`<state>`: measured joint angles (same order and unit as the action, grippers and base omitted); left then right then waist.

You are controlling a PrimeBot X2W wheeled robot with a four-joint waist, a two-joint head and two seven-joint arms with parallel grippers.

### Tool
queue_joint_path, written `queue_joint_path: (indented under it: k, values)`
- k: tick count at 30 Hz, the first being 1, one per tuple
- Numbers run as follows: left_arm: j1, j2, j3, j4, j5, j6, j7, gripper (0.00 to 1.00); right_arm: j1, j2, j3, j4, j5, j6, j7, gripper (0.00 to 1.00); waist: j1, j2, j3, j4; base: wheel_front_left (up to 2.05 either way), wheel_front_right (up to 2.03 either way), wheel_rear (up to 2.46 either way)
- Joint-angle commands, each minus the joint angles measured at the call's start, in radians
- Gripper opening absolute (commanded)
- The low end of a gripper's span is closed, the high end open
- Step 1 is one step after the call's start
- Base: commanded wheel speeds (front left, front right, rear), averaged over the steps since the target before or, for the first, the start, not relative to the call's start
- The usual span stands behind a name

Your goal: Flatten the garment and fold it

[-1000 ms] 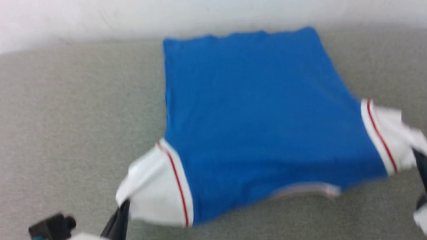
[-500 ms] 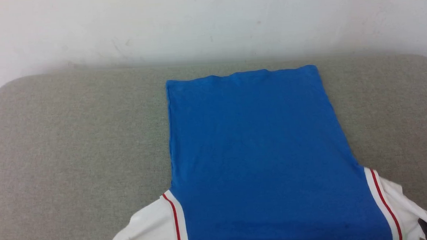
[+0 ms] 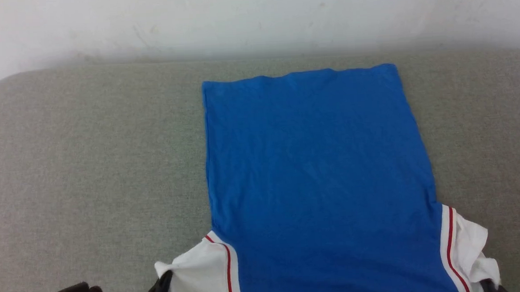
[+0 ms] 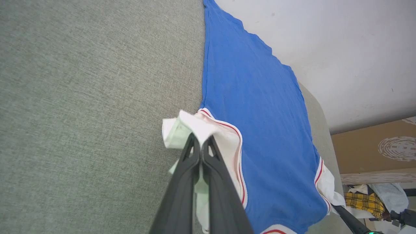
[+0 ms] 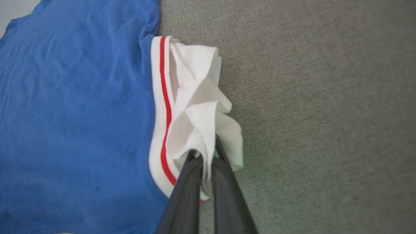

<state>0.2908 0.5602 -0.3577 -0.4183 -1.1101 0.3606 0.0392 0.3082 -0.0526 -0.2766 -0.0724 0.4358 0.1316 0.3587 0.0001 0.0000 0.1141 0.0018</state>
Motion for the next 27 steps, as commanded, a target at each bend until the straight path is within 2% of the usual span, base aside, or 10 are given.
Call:
queue_joint_path:
  k: [1, 7, 8, 9, 10, 12, 15, 21, 24, 27]
  values:
    - [-0.025, -0.01, -0.009, 0.012, 0.011, -0.007, 0.005, 0.0, -0.025, 0.002, 0.01, 0.03, -0.01, -0.001, -0.012, 0.0, -0.0001, 0.0, 0.011, 0.004, 0.0, 0.0, 0.0]
    - [-0.067, -0.036, -0.034, 0.046, 0.023, -0.016, 0.003, 0.0, -0.071, 0.002, 0.047, 0.157, -0.036, -0.001, -0.056, 0.01, -0.0001, 0.0, 0.034, 0.017, 0.0, 0.0, 0.0]
    - [-0.07, -0.038, -0.034, 0.051, 0.025, -0.017, 0.001, 0.0, -0.076, 0.002, 0.051, 0.165, -0.038, -0.001, -0.061, 0.18, -0.0001, 0.0, 0.037, 0.019, 0.0, 0.0, 0.0]
    - [-0.073, -0.038, -0.035, 0.054, 0.027, -0.018, 0.0, 0.0, -0.079, 0.002, 0.052, 0.164, -0.04, -0.001, -0.062, 0.5, -0.0001, 0.0, 0.04, 0.022, 0.0, 0.0, 0.0]
    - [-0.075, -0.038, -0.036, 0.056, 0.029, -0.019, -0.001, 0.0, -0.08, 0.002, 0.051, 0.155, -0.046, -0.001, -0.058, 1.0, -0.0001, 0.0, 0.042, 0.025, 0.0, 0.0, 0.0]
    - [-0.076, -0.036, -0.035, 0.056, 0.033, -0.02, -0.005, 0.0, -0.082, 0.002, 0.055, 0.1, -0.058, -0.001, -0.027, 1.0, -0.0001, 0.0, 0.049, 0.031, 0.0, 0.0, 0.0]
    - [-0.074, -0.029, -0.031, 0.049, 0.048, -0.015, -0.015, 0.0, -0.104, -0.016, 0.03, -0.065, -0.059, -0.001, 0.034, 1.0, -0.0001, 0.0, 0.06, 0.039, 0.0, 0.0, 0.0]
    - [-0.077, -0.026, -0.031, 0.009, 0.077, -0.002, -0.034, 0.0, -0.283, -0.125, -0.039, -0.423, -0.081, -0.001, 0.18, 1.0, -0.0001, 0.0, 0.108, 0.058, 0.0, 0.0, 0.0]
    - [-0.092, -0.024, -0.038, -0.01, 0.093, 0.001, -0.034, 0.0, -0.44, -0.197, -0.033, -0.468, -0.072, -0.001, 0.264, 1.0, -0.0001, 0.0, 0.143, 0.072, 0.0, 0.0, 0.0]
    - [-0.117, -0.026, -0.048, -0.025, 0.108, 0.0, -0.031, 0.0, -0.637, -0.259, -0.002, -0.429, -0.075, -0.001, 0.307, 1.0, -0.0001, 0.0, 0.184, 0.09, 0.0, 0.0, 0.0]
